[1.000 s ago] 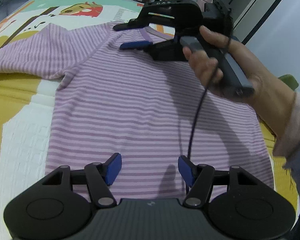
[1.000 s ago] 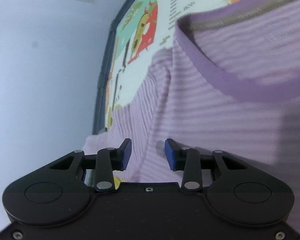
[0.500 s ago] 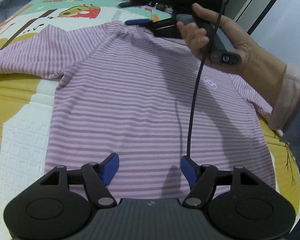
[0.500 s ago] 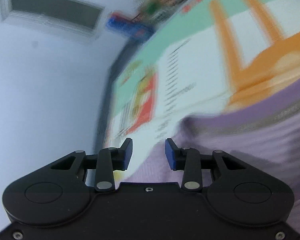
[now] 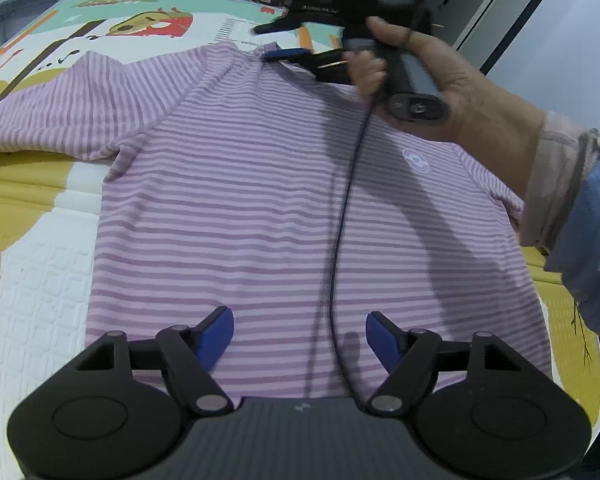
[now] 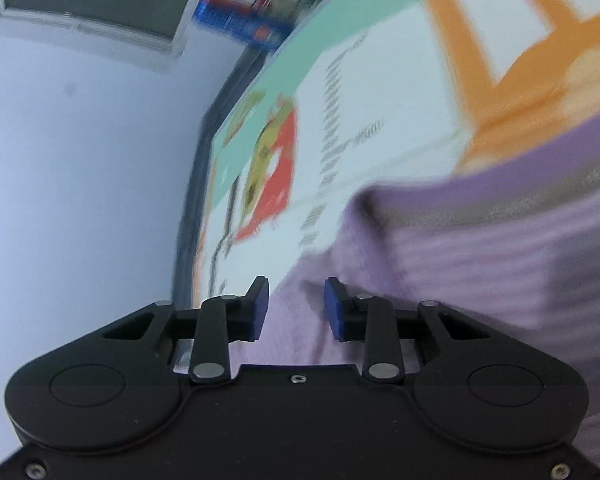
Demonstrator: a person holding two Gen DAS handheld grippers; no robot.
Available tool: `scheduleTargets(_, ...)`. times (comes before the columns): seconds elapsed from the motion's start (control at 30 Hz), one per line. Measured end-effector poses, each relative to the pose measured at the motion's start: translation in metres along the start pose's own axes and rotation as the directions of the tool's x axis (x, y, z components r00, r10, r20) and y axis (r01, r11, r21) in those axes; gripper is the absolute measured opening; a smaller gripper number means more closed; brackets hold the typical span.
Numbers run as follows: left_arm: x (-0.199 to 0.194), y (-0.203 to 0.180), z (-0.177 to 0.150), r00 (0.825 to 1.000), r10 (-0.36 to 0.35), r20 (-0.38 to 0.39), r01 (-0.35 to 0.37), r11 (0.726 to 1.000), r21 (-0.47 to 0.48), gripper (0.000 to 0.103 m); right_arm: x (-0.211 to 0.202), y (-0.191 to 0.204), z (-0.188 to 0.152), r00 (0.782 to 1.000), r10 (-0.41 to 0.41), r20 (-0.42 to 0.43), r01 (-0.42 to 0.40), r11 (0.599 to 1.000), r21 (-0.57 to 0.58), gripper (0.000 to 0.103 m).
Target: Fold clothes
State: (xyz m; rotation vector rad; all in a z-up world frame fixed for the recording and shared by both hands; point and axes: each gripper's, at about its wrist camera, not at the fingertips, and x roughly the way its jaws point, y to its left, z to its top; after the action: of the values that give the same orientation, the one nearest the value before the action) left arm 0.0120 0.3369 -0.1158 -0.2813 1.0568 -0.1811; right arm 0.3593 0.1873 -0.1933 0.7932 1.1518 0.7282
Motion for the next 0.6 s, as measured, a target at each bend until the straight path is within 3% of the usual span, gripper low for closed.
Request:
scheduleTargets(0.13, 0.0, 0.005, 0.006, 1.0, -0.022, -0.008, 0.022, 1.0, -0.021, 0.076, -0.039, -0.009, 0.006, 0.996, -0.031, 0.084, 0.028, 0.999, 0.038, 0.038)
scheduleTargets(0.27, -0.001, 0.011, 0.014, 0.999, -0.04, -0.015, 0.039, 0.998, -0.055, 0.076, -0.085, -0.025, -0.014, 0.991, 0.13, 0.04, -0.133, 0.987, 0.088, 0.039)
scheduleTargets(0.43, -0.001, 0.01, 0.03, 0.996, -0.087, -0.007, 0.087, 0.994, -0.069, 0.082, -0.139, -0.063, -0.055, 0.99, 0.117, 0.082, -0.129, 0.977, 0.172, 0.04)
scheduleTargets(0.6, -0.002, -0.011, 0.03, 0.978, -0.202, -0.051, 0.204, 0.978, 0.033, 0.077, -0.195, -0.114, -0.091, 0.979, 0.09, 0.183, -0.143, 0.943, 0.301, 0.04)
